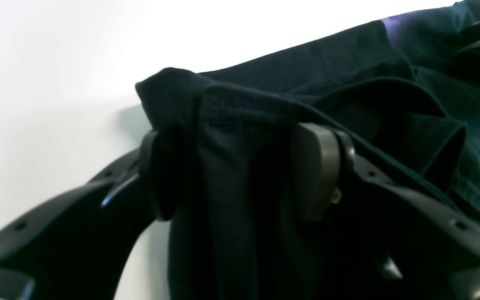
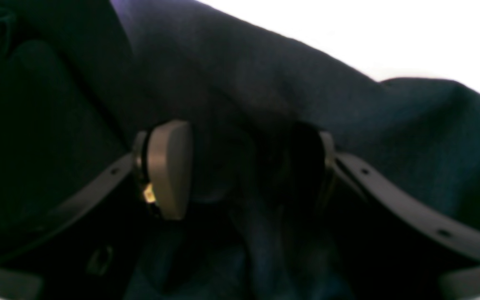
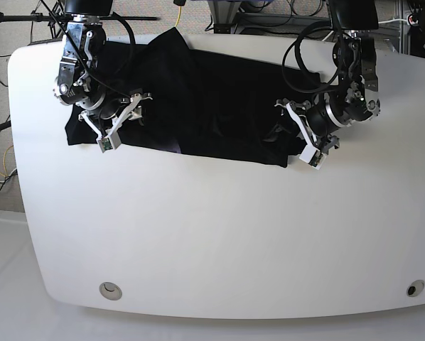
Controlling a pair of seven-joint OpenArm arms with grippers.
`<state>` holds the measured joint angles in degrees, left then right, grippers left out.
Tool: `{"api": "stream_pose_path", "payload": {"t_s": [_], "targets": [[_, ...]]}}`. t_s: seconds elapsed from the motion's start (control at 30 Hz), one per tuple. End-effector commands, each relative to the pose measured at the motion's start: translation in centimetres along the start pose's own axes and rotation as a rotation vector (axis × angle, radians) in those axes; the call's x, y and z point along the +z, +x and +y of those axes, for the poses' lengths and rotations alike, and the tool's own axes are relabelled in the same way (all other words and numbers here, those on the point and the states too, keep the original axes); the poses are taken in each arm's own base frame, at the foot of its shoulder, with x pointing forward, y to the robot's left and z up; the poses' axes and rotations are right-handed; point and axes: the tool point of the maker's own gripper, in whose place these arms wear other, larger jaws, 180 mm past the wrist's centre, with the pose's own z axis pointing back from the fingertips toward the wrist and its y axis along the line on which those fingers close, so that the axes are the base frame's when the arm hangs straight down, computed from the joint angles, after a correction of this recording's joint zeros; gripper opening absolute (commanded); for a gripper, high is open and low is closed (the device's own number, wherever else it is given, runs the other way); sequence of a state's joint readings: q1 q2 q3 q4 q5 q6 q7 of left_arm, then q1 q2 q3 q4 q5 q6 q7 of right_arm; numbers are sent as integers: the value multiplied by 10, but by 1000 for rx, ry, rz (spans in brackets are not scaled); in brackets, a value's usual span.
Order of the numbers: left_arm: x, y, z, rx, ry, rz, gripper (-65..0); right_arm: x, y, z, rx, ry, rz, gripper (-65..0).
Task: Fold the T-shirt properly
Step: 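Move the left gripper over the folded shirt end and lower it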
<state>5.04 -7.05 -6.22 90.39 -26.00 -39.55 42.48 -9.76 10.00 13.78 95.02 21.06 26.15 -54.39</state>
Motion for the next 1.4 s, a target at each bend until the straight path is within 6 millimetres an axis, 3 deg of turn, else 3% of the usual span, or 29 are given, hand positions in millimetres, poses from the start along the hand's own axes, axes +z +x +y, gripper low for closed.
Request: {"api": "stream_pose_path", "payload": {"t_s": [0.0, 0.8, 1.37], "targets": [[3, 16, -1, -18, -10, -52, -263, 0, -19, -3, 3, -15, 83, -288], [-3, 12, -14, -30, -44, -35, -263, 0, -20, -3, 2, -15, 84, -288], [4, 20, 4, -73, -11, -30, -263, 0, -20, -3, 2, -15, 84, -288]]}}
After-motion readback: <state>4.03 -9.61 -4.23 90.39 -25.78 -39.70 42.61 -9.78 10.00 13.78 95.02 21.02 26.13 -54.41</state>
